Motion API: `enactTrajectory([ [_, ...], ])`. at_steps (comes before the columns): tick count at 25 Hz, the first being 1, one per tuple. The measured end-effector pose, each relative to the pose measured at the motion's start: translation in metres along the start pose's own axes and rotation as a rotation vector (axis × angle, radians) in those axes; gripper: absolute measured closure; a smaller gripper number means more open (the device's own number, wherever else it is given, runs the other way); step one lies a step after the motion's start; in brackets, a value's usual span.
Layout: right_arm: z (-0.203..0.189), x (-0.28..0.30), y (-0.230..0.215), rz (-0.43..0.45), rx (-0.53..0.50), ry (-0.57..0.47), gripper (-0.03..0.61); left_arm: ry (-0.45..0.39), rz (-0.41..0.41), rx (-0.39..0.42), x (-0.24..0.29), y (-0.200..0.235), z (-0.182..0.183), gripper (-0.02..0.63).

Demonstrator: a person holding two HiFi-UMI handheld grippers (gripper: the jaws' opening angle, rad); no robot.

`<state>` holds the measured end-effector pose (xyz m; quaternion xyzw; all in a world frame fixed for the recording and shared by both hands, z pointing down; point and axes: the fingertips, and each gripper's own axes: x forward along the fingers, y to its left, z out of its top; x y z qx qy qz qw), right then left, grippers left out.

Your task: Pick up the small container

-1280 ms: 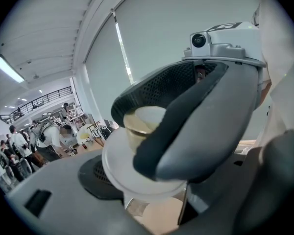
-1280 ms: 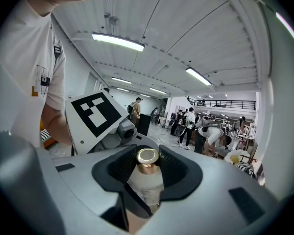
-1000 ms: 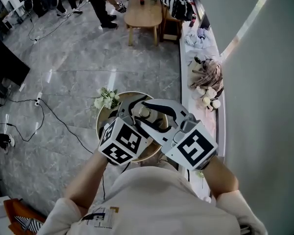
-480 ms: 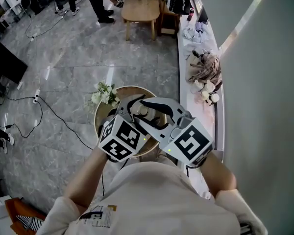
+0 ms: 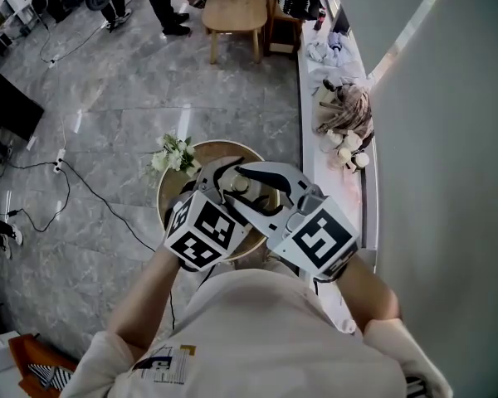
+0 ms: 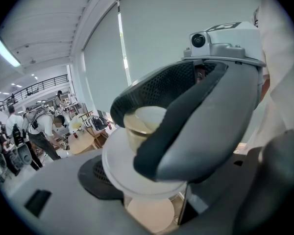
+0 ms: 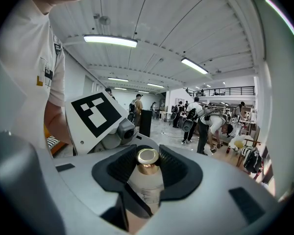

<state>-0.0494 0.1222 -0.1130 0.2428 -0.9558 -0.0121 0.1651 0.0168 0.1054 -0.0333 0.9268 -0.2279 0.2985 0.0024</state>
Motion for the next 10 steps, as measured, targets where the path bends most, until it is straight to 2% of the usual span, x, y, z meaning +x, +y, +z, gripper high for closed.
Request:
enactTrajectory([
  [10, -0.0041, -0.0033, -0.0012, -0.002, -0.001, -0.002, 0.436, 0.006, -0.004, 0.009, 0.0043, -0.0032, -0.0006, 0.270],
])
